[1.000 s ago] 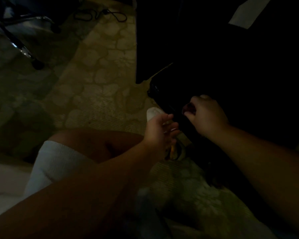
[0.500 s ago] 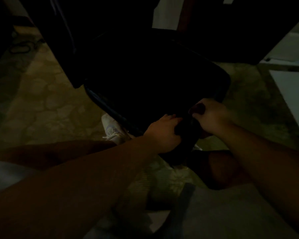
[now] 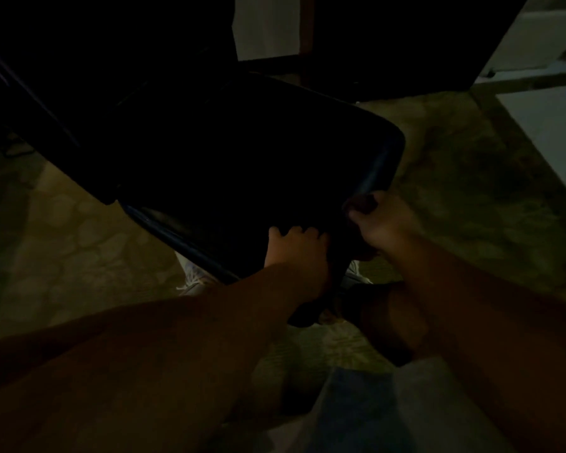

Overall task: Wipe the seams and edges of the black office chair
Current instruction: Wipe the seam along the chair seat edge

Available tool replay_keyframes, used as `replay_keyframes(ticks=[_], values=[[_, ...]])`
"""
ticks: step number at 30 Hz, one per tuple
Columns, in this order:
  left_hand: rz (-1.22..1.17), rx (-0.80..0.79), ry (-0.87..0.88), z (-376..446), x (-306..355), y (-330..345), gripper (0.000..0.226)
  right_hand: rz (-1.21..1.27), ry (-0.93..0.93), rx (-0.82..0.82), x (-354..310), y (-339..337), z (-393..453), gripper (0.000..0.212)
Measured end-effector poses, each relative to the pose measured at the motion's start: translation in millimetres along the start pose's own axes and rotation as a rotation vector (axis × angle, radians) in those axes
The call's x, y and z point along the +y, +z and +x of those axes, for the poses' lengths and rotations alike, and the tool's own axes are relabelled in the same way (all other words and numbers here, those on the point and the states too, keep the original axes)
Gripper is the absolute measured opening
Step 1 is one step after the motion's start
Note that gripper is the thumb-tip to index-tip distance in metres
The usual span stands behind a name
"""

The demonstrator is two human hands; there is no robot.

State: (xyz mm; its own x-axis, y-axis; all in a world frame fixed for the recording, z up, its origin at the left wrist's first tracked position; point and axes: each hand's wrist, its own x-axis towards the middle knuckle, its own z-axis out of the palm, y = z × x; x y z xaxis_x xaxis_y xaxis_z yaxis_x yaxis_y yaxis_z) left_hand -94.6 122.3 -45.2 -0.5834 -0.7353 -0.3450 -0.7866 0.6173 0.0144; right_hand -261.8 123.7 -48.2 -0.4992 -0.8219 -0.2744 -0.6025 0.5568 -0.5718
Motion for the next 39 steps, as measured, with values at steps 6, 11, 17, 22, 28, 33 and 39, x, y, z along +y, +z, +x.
replay_keyframes(ticks=[6,11,17,22,28,33,39], values=[[0.21,-0.155,-0.055,12,15,-22,0.062,0.117,0.065,0.095,19,-5,21,0.043],[0.213,-0.081,-0.043,25,20,-21,0.047,0.018,0.09,0.014,29,-12,35,0.042],[0.043,0.055,-0.003,70,26,-30,0.052,-0.062,0.017,-0.187,37,-1,41,0.031],[0.043,0.015,0.065,113,42,-39,0.067,0.28,0.19,-0.155,63,-30,69,0.01],[0.131,-0.073,0.087,124,38,-17,0.074,0.633,0.364,-0.044,95,-50,94,0.036],[0.144,0.04,0.077,125,43,-19,0.065,0.603,0.383,0.025,107,-53,93,0.038],[0.208,0.139,0.072,124,51,-24,0.05,0.611,0.442,0.023,121,-51,91,0.045]])
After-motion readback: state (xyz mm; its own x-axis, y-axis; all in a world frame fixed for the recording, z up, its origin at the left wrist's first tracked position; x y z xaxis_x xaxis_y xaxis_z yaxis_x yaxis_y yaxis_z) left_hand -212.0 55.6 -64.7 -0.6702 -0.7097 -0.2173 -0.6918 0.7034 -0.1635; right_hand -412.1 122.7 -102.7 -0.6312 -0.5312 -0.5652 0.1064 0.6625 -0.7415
